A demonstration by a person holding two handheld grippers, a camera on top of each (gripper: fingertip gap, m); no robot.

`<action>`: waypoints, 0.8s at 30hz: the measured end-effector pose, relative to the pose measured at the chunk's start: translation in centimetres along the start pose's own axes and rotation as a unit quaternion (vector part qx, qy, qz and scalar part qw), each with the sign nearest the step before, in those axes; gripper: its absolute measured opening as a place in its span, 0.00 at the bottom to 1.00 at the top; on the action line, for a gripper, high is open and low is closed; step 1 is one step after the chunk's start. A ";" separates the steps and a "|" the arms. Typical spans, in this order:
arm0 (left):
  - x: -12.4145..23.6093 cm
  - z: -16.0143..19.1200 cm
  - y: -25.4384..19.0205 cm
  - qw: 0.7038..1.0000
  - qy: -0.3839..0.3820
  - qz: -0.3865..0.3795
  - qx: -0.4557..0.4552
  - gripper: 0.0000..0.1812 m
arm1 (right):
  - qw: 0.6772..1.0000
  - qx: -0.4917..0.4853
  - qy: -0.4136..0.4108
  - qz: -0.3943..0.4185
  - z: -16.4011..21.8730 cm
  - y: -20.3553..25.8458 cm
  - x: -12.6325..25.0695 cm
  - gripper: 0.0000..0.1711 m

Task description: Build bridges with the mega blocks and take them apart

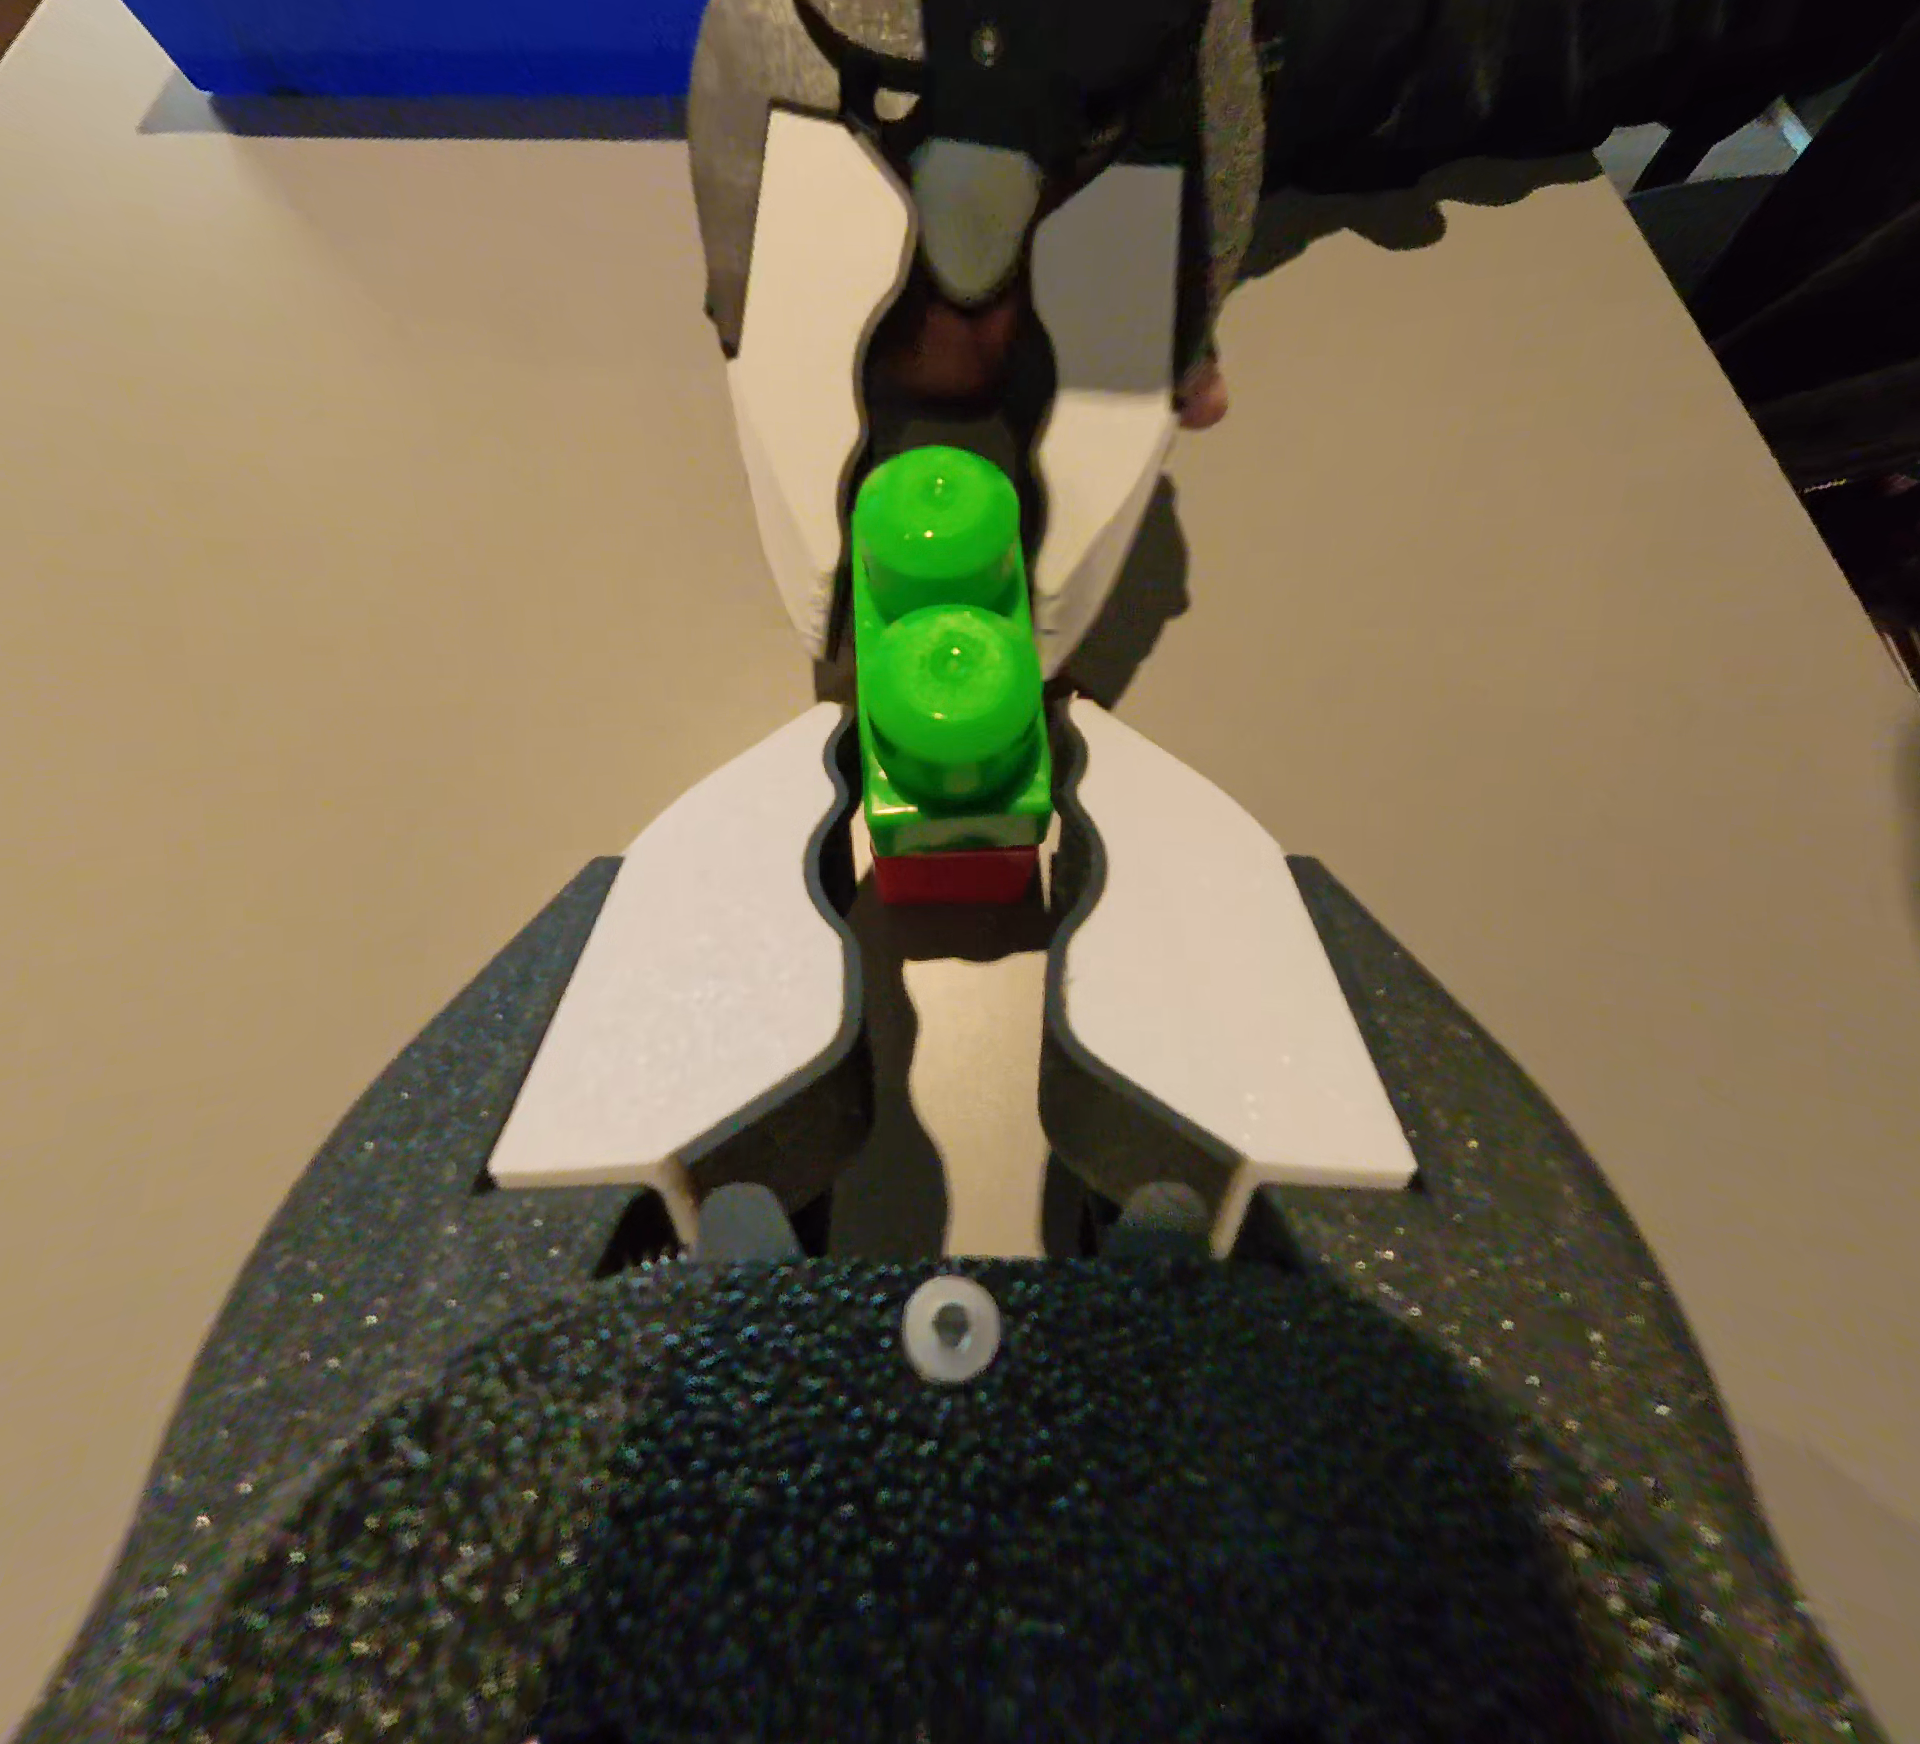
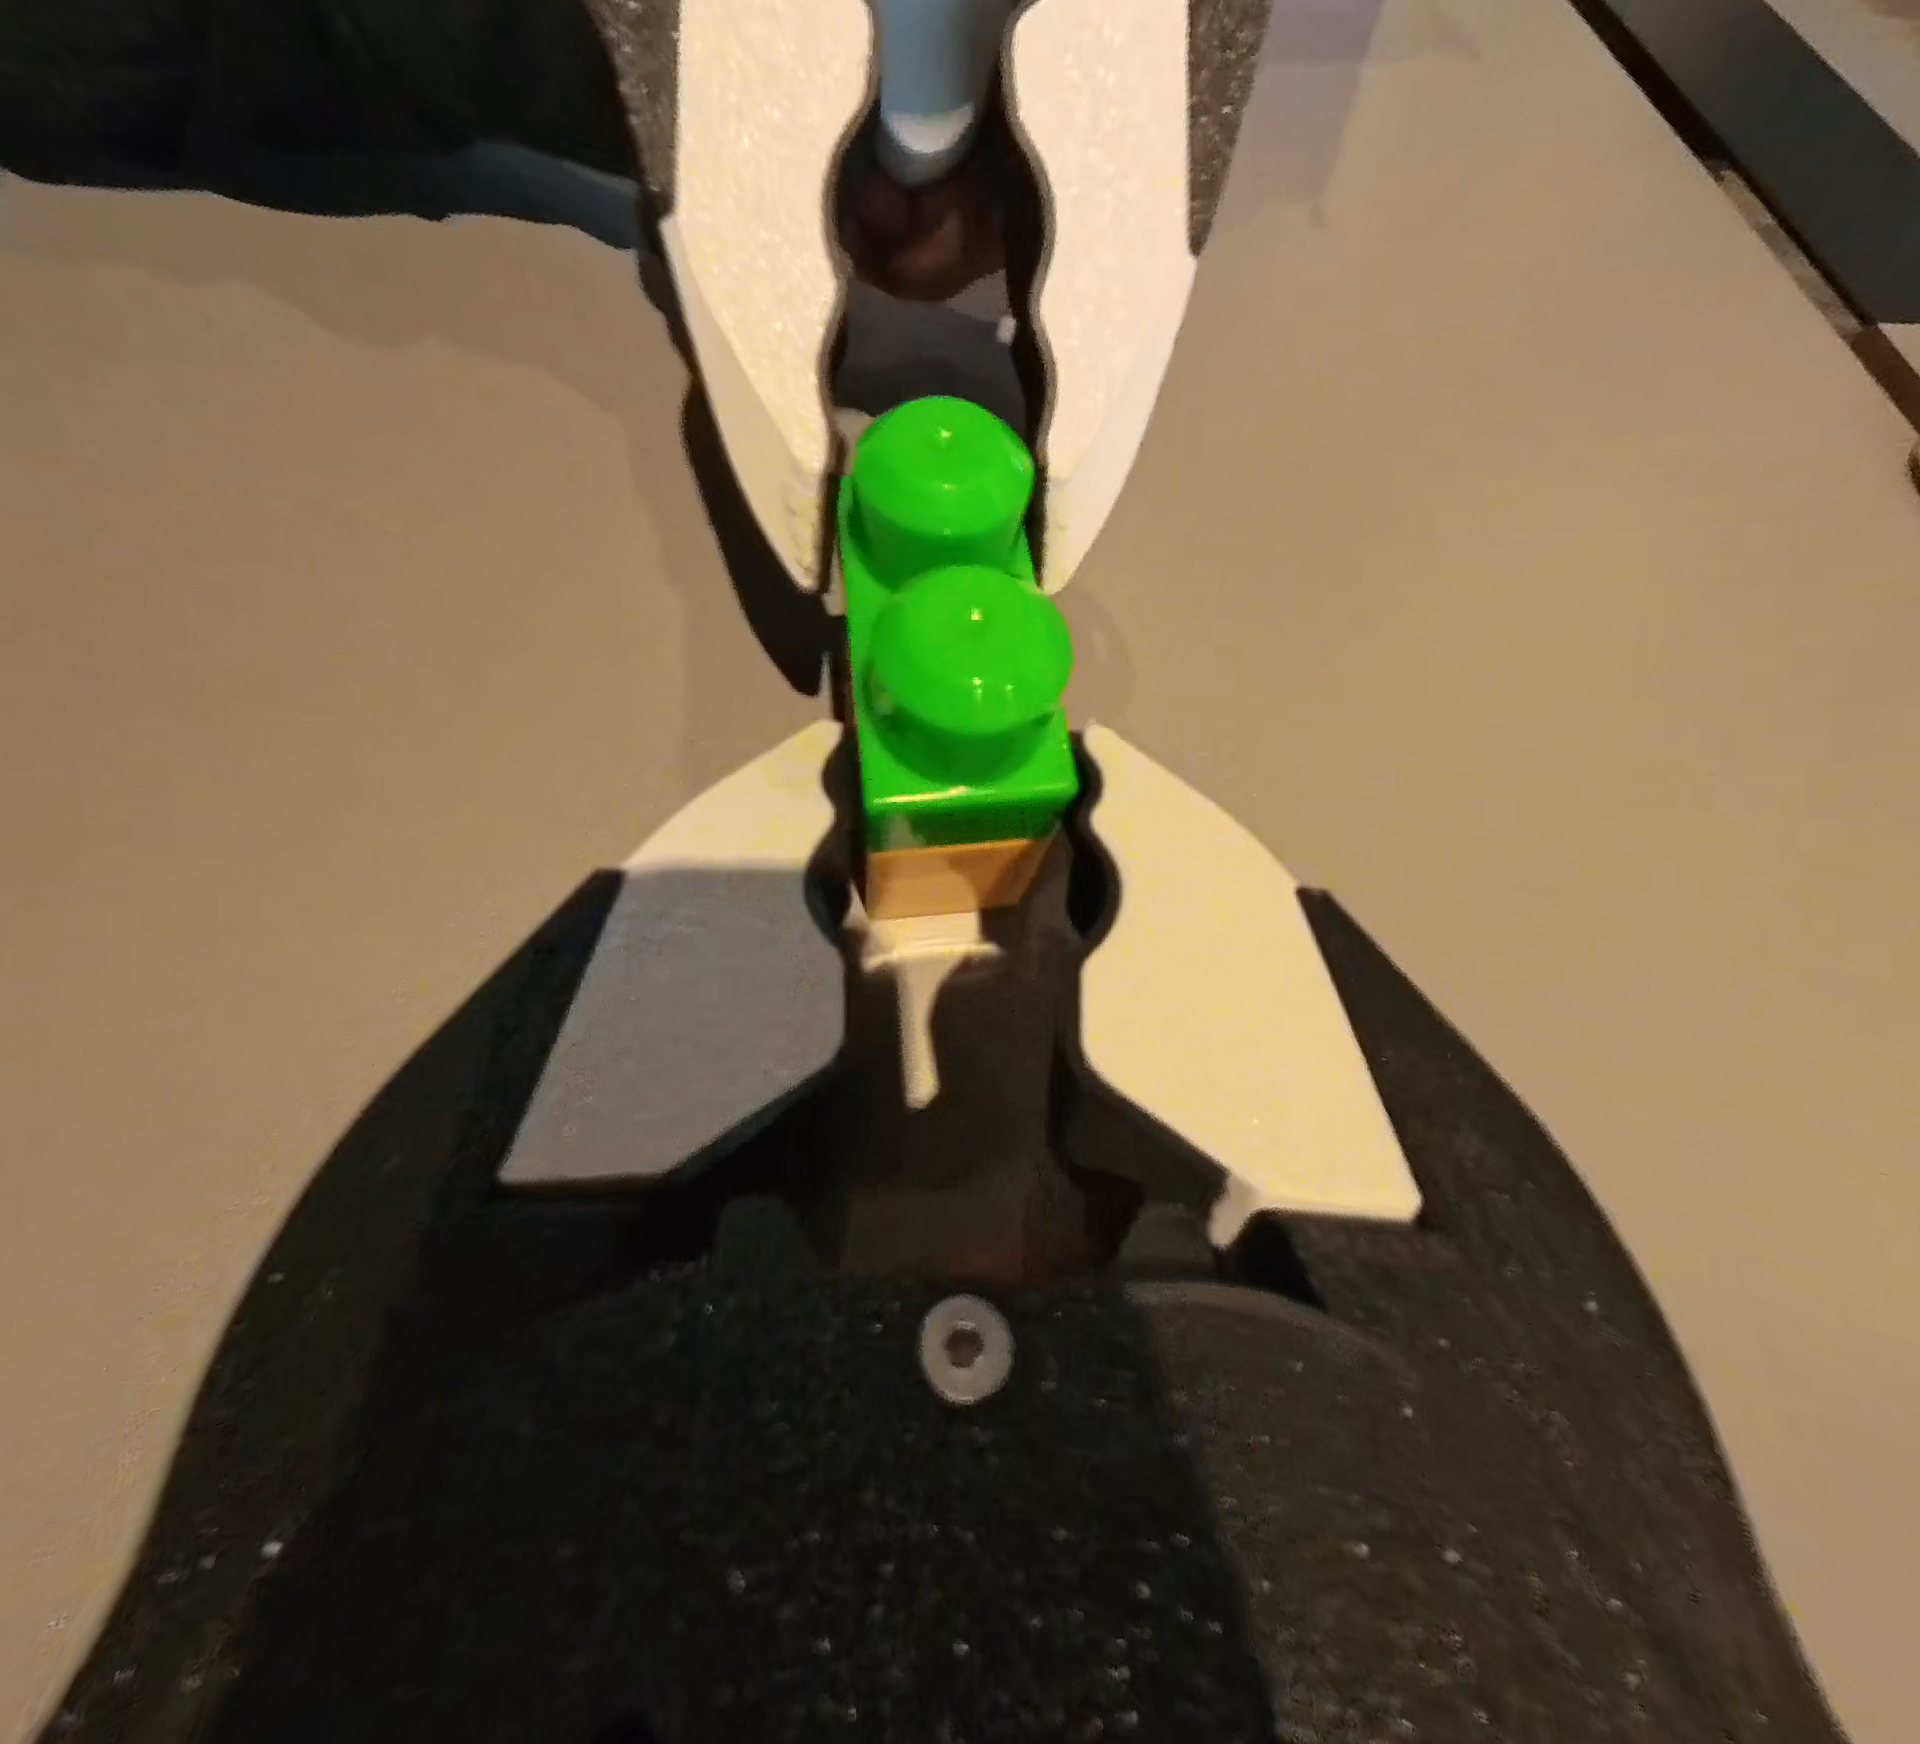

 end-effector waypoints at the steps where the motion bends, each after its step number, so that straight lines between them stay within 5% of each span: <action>1: 0.0 0.0 0.0 1.000 -0.002 -0.002 -0.004 0.19 | 1.000 -0.002 0.000 0.002 0.0 0.0 0.0 0.22; 11: -0.6 3.3 -0.1 0.996 0.089 -0.005 0.014 0.25 | 1.000 -0.008 0.000 -0.002 0.1 0.0 0.2 0.22; 24: -2.0 2.6 -0.7 0.991 0.093 -0.089 0.041 0.20 | 1.000 -0.012 0.002 0.002 0.2 -0.1 0.3 0.22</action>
Point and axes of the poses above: each gripper's, where its closed fingertips meet, x back along the fingers, z out of its underside, y = z × x across the jaws, the point moved 7 cm from there along x, back along the fingers, and after that the axes turned 5 degrees about -y, right-handed, at the moved point
